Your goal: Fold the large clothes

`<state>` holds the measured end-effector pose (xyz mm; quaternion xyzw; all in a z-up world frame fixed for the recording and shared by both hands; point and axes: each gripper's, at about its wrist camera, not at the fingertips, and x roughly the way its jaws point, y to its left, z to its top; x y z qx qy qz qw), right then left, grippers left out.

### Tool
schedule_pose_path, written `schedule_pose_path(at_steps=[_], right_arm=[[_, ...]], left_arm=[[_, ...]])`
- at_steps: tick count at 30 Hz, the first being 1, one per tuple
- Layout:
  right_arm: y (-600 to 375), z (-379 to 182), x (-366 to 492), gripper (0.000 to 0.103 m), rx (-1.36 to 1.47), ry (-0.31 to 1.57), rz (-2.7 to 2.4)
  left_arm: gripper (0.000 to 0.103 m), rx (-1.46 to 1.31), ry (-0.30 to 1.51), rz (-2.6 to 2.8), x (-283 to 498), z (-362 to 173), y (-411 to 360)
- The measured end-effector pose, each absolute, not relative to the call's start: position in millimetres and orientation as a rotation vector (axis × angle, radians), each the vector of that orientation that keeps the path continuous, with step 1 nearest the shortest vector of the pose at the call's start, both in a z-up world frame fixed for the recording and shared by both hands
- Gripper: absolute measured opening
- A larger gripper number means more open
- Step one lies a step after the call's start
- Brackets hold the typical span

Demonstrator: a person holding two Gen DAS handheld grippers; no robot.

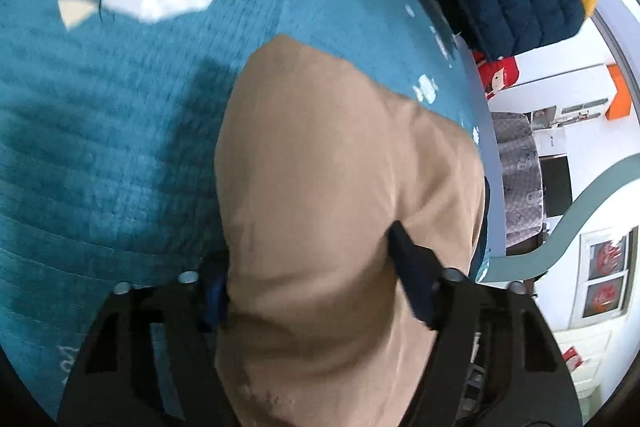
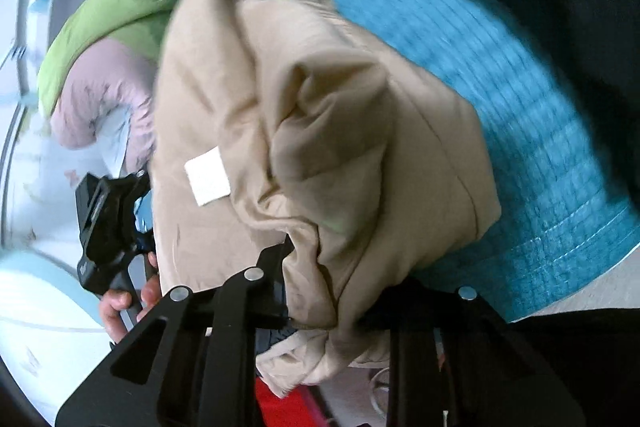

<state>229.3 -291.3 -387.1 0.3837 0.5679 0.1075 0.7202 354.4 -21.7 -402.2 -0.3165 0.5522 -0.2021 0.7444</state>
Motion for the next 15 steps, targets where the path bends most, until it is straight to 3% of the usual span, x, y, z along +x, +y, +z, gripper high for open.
schedule_pose_path(at_steps=[9, 15], right_arm=[[-274.1, -314.2, 235.5, 0.02, 0.688, 1.131, 0.291], [-327.1, -273.0, 235.0, 0.02, 0.64, 1.039, 0.26]], left_arm=[[0.063, -0.646, 1.09, -0.512, 354.9, -340.0, -16.6], [0.063, -0.633, 1.036, -0.581, 352.3, -307.9, -50.8]])
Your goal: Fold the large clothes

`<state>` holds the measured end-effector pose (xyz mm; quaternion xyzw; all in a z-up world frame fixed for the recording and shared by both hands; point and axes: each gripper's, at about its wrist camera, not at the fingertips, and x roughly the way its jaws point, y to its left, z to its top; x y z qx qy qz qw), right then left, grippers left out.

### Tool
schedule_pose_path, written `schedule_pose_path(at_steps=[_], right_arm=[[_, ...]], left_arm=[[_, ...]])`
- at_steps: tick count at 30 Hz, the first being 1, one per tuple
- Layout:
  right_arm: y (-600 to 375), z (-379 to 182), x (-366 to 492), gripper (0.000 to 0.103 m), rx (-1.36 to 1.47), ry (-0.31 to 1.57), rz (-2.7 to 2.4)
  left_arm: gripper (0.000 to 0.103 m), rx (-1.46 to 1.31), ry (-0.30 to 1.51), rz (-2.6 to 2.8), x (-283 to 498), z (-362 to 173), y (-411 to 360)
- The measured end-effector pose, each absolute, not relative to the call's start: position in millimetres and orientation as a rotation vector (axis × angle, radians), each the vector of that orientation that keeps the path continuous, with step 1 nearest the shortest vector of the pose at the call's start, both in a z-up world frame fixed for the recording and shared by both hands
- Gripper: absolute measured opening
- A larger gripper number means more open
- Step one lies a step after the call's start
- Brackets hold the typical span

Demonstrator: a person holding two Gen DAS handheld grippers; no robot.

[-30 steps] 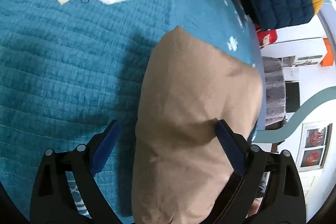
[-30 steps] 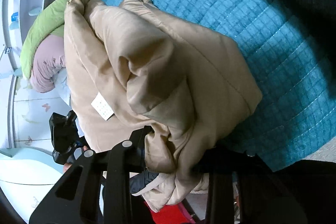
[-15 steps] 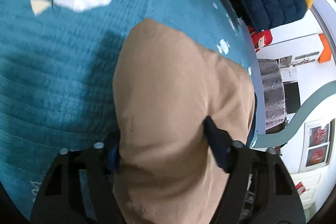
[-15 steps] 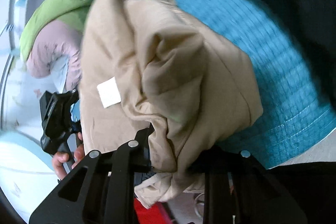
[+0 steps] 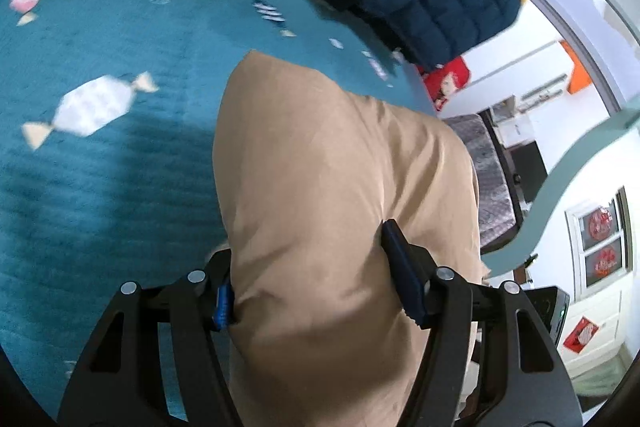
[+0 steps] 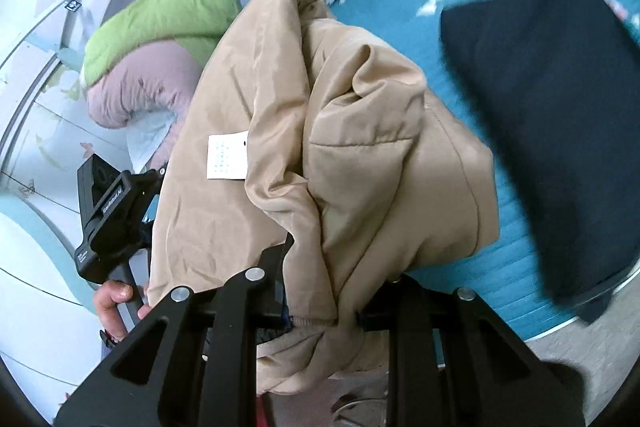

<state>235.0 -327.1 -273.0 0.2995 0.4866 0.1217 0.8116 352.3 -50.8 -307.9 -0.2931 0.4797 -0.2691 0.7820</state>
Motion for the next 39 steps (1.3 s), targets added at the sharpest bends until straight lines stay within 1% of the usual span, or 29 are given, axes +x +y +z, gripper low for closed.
schedule_pose_path(at_steps=[7, 10, 16, 18, 20, 23, 25, 27, 29, 31, 33, 35, 39], right_arm=[[-424.1, -247.5, 217.3, 0.02, 0.602, 0.949, 0.129], [-464.8, -247.8, 209.2, 0.02, 0.631, 0.927, 0.073], [-527.0, -275.7, 204.2, 0.021, 0.677, 0.963, -0.049], [-540.3, -288.6, 206.3, 0.021, 0.671, 1.001, -0.089], [-541.3, -313.9, 210.6, 0.022, 0.672, 1.07, -0.125], [-546.4, -343.6, 212.6, 0.024, 0.686, 1.135, -0.161], [-548.6, -355.1, 212.2, 0.026, 0.71, 1.147, -0.179], [-547.9, -362.7, 210.5, 0.029, 0.715, 1.155, -0.19], [-554.1, -360.5, 213.6, 0.033, 0.723, 1.144, -0.197], [-559.8, -355.6, 210.3, 0.039, 0.73, 1.123, -0.212], [-566.7, -346.2, 206.1, 0.044, 0.757, 1.092, -0.233], [-570.9, -335.9, 199.1, 0.044, 0.754, 1.063, -0.251], [-568.0, -310.4, 185.7, 0.046, 0.712, 1.046, -0.301]], left_arm=[[0.063, -0.577, 1.035, -0.73, 365.0, -282.6, -161.8], [0.063, -0.548, 1.051, -0.796, 375.0, -276.6, -218.9], [0.063, -0.417, 1.102, -0.859, 386.9, -283.3, -306.0], [0.063, -0.353, 1.138, -0.856, 389.2, -295.0, -329.2], [0.063, -0.304, 1.172, -0.838, 390.5, -308.7, -345.7], [0.063, -0.233, 1.209, -0.802, 390.8, -333.0, -358.0], [0.063, -0.246, 1.225, -0.795, 393.6, -338.6, -357.7], [0.066, -0.218, 1.223, -0.788, 393.4, -340.9, -359.6], [0.066, -0.213, 1.222, -0.785, 392.2, -339.7, -359.0], [0.066, -0.241, 1.207, -0.794, 390.7, -332.4, -358.3], [0.069, -0.281, 1.187, -0.813, 387.1, -325.1, -348.4], [0.07, -0.314, 1.175, -0.817, 384.0, -318.5, -339.0], [0.074, -0.361, 1.154, -0.838, 377.7, -309.5, -323.0]])
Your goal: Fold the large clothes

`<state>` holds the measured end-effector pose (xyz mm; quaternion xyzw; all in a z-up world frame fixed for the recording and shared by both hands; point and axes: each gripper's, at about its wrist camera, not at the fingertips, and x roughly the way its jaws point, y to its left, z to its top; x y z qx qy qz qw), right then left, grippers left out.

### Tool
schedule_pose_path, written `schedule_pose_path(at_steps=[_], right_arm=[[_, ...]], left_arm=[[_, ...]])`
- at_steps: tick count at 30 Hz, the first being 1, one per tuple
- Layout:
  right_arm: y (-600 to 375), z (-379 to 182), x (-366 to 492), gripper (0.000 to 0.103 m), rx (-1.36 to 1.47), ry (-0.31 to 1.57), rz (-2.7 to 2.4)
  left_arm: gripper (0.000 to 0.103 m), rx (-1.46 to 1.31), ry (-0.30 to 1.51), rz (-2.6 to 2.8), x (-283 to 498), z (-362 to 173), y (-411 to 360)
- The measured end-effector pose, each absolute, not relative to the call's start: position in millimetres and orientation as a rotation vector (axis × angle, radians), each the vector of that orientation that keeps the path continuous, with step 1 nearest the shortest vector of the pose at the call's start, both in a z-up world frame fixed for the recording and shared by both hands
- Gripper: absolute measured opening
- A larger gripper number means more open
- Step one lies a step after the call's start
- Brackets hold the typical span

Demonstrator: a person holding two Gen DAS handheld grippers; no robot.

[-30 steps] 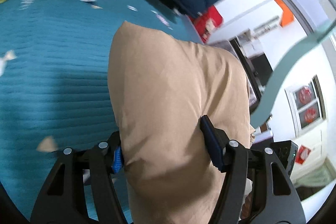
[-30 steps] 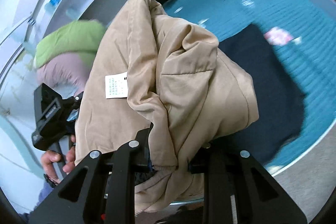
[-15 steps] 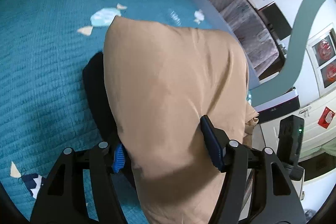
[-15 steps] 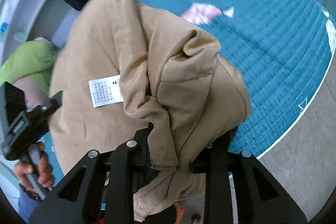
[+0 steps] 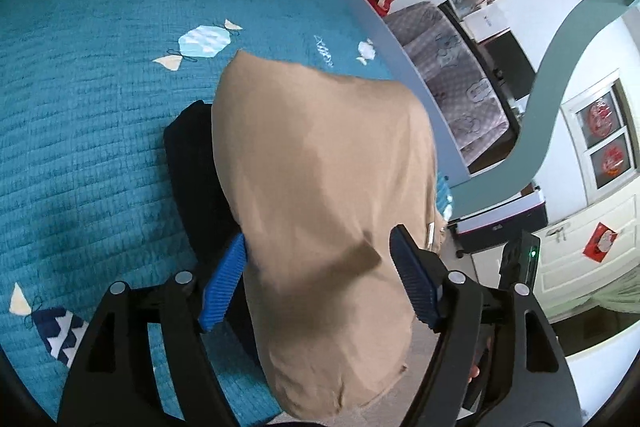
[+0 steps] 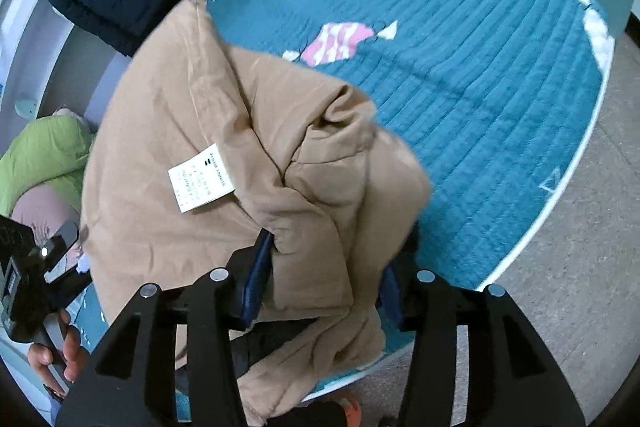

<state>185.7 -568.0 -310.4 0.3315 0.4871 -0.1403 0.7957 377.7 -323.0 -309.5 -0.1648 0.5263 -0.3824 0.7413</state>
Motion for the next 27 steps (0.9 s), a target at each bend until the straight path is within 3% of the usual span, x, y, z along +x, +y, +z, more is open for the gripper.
schedule_pose_path(at_steps=[6, 11, 14, 16, 20, 27], right_arm=[[-543.8, -243.0, 174.7, 0.052, 0.448, 0.94, -0.489], [-486.6, -220.3, 192.3, 0.053, 0.386, 0.919, -0.267], [-459.3, -239.4, 208.0, 0.051, 0.346, 0.994, -0.21], [-459.6, -276.1, 228.0, 0.043, 0.312, 1.084, -0.214], [-480.5, -314.6, 233.6, 0.043, 0.31, 1.139, -0.272], [-494.7, -309.2, 229.8, 0.05, 0.268, 1.134, -0.33]], left_arm=[[0.081, -0.368, 1.111, -0.839, 365.4, -297.1, -303.6], [0.083, -0.299, 1.097, -0.794, 354.7, -296.9, -282.3], [0.083, -0.225, 1.086, -0.747, 347.8, -297.2, -268.8], [0.084, -0.201, 1.088, -0.715, 345.8, -298.6, -259.1], [0.086, -0.141, 1.074, -0.646, 341.0, -299.1, -237.3], [0.088, -0.057, 1.062, -0.556, 327.4, -295.3, -219.1]])
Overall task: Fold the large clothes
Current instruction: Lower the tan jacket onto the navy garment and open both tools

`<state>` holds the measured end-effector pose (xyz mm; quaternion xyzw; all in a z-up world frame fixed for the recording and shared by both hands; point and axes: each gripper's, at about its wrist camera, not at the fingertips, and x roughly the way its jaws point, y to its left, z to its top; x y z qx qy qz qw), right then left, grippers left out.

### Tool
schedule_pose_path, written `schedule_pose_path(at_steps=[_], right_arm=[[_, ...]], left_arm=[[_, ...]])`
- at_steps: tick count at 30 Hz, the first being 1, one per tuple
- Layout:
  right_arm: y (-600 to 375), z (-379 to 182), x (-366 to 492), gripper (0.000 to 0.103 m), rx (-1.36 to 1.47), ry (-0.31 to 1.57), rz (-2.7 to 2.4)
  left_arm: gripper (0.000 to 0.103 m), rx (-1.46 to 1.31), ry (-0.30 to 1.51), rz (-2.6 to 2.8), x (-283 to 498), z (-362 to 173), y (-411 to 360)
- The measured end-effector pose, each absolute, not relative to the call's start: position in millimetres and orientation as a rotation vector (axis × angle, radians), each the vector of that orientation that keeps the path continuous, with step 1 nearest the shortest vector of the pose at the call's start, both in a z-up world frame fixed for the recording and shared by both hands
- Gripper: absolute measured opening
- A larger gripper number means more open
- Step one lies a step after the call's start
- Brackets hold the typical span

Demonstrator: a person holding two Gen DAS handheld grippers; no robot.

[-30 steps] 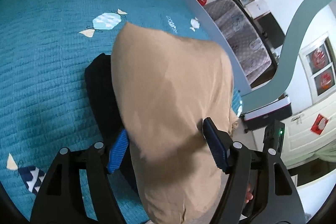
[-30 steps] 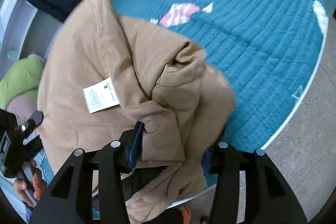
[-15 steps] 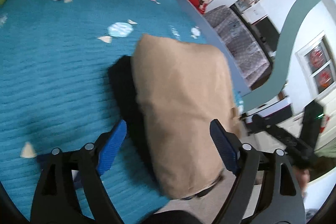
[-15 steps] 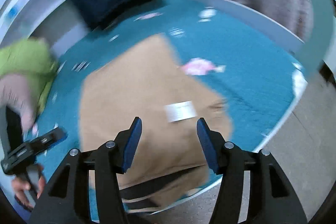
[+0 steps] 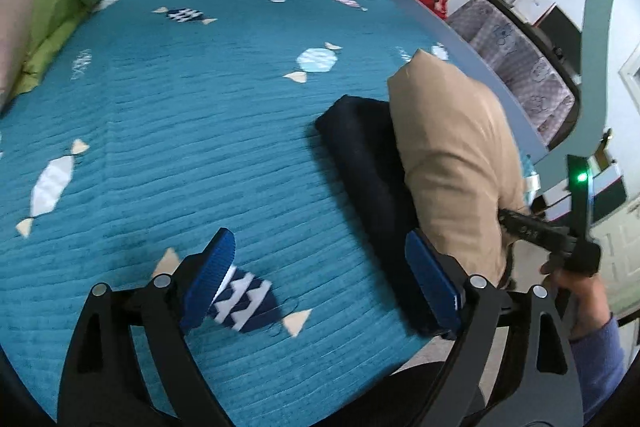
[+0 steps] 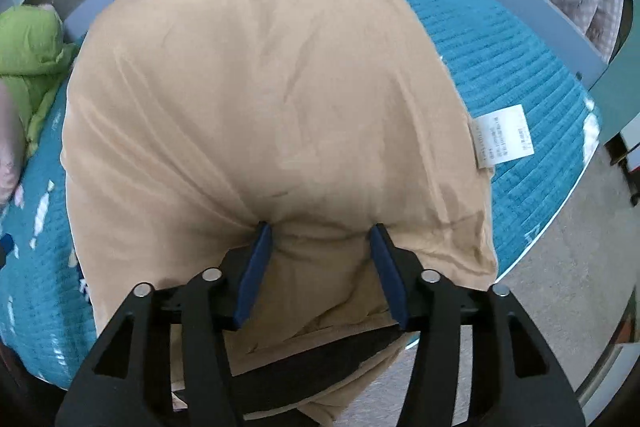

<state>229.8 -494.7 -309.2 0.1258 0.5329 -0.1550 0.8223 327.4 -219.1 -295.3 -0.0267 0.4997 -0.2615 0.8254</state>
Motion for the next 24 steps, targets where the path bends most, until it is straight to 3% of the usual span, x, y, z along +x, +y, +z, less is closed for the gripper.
schedule_pose_path(at_steps=[15, 20, 22, 24], right_arm=[[-416.0, -241.8, 177.6, 0.052, 0.295, 0.967, -0.251], [-383.3, -216.3, 157.2, 0.068, 0.296, 0.938, -0.232], [-368.0, -200.8, 149.3, 0.082, 0.275, 0.932, -0.231], [-354.0, -186.6, 140.4, 0.085, 0.247, 0.91, -0.232]], left_arm=[[0.091, 0.023, 0.904, -0.545, 262.2, -239.5, -211.1], [0.092, 0.009, 0.88, -0.532, 243.5, -226.0, -198.7], [0.092, 0.006, 0.864, -0.52, 236.0, -220.7, -194.1], [0.092, -0.009, 0.861, -0.527, 230.2, -216.0, -189.5]])
